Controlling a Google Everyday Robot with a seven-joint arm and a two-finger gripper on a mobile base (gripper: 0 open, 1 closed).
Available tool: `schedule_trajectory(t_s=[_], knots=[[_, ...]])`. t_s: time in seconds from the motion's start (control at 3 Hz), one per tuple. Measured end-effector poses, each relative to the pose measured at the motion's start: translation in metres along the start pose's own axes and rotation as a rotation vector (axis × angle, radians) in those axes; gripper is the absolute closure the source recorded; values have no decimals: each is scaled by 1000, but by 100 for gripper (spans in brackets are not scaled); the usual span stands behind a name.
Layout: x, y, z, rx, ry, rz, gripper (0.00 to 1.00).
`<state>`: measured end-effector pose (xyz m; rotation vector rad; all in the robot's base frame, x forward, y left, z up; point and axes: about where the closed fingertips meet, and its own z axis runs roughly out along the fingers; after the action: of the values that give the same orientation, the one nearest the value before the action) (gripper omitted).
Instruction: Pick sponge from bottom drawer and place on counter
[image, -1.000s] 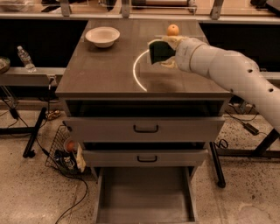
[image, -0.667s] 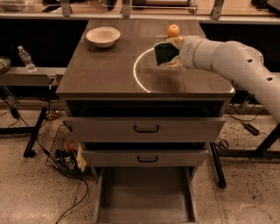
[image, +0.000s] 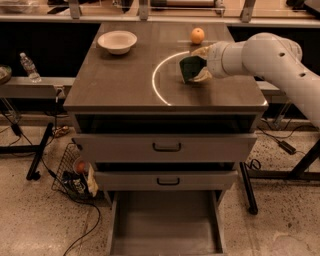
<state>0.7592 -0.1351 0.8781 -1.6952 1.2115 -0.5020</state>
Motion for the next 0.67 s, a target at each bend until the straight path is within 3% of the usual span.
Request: schedule_trajectory(t_s=[0.33,0.67], knots=[[0,4,3,-27,-5,1,30],[-5,-4,2,-12,-24,8,7]])
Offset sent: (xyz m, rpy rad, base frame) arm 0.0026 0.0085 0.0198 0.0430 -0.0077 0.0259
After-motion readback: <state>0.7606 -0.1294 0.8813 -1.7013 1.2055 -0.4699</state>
